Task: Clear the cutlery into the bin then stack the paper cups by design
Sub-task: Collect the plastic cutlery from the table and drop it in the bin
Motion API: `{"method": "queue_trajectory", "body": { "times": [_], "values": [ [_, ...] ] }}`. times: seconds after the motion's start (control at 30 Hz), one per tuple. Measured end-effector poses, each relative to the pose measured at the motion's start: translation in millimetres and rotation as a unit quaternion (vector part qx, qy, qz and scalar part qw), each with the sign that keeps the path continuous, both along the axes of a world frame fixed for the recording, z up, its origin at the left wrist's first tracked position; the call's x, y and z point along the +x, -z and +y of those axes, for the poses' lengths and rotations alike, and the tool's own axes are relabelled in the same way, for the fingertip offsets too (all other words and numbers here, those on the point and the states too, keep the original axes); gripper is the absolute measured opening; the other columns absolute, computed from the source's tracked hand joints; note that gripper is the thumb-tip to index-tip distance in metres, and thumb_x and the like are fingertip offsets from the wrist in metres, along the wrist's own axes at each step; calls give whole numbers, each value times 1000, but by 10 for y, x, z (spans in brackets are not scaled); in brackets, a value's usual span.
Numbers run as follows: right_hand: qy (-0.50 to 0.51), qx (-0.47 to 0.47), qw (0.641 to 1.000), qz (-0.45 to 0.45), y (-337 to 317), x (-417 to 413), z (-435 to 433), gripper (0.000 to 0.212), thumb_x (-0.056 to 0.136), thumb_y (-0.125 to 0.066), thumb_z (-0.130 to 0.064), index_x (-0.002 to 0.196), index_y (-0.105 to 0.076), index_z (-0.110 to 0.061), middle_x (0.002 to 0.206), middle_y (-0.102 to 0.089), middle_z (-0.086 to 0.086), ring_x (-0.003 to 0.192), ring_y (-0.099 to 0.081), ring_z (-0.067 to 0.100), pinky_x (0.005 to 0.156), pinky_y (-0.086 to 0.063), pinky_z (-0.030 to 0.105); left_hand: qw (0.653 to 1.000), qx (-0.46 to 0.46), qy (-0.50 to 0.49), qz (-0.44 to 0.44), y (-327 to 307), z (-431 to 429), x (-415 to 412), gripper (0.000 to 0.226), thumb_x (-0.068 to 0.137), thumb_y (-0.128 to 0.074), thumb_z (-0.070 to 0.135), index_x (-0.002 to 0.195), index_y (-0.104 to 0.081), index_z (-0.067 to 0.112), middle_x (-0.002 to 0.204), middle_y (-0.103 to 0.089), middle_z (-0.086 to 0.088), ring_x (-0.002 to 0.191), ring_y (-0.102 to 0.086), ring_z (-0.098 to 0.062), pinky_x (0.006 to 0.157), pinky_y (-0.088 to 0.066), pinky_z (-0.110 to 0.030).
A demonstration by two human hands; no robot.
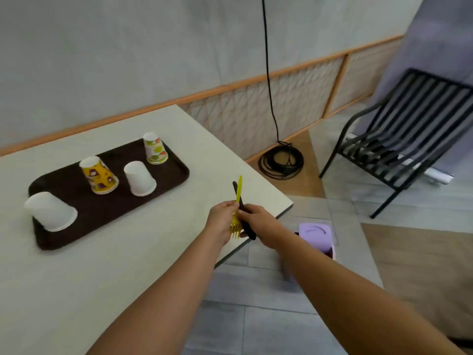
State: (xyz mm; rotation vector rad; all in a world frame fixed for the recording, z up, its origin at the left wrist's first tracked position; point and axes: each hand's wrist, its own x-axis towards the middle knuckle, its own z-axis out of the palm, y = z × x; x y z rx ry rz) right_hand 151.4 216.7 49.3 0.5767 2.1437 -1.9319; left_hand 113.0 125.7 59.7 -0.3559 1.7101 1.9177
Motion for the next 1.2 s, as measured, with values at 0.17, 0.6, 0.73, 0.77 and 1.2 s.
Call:
{"method": "queue_trajectory", "body": {
  "times": [0.17, 0.6, 0.73, 0.77, 1.2],
  "values": [
    [47, -10, 998, -32, 59, 492, 885, 20, 97, -46, -9, 111, -58, -1, 76, -55, 6, 66, -53, 15, 57, -49, 23, 998, 4, 60, -6, 168, 939, 326, 20, 95, -46, 5, 108, -60, -2, 79, -59, -12, 70, -57, -23, 64, -48, -31],
    [230, -22, 969, -93, 440, 828, 2498, 26, 94, -46, 0, 116, -56, 8, 71, -55, 5, 62, -53, 13, 52, -47, 19, 970, -26, 227, -80, 634, 2774, 538, 18, 97, -42, 7, 93, -60, 12, 71, -54, -11, 59, -51, -22, 58, -44, -30],
    [265, -39, 956, -119, 765, 687, 2954, 26, 93, -47, 1, 116, -56, 12, 72, -56, 7, 63, -54, 15, 60, -47, 25, 945, -60, 306, -96, 961, 3182, 387, 22, 99, -40, 13, 105, -60, 18, 74, -55, -10, 64, -52, -23, 65, -46, -33],
    [271, -40, 954, -125, 868, 654, 3052, 26, 93, -49, 1, 115, -56, 12, 72, -56, 8, 63, -54, 16, 61, -47, 25, 938, -72, 327, -96, 1028, 3257, 357, 23, 99, -40, 13, 111, -58, 21, 75, -55, -8, 65, -53, -23, 64, -46, -33],
    [262, -92, 936, -216, 2079, 428, 3546, 27, 91, -45, 8, 70, -54, -7, 65, -50, 9, 55, -49, 17, 37, -45, 16, 933, -170, 296, -116, 2222, 3641, 238, 25, 94, -49, 0, 71, -53, 9, 67, -58, -9, 48, -57, -10, 46, -49, -22]
  ]
}}
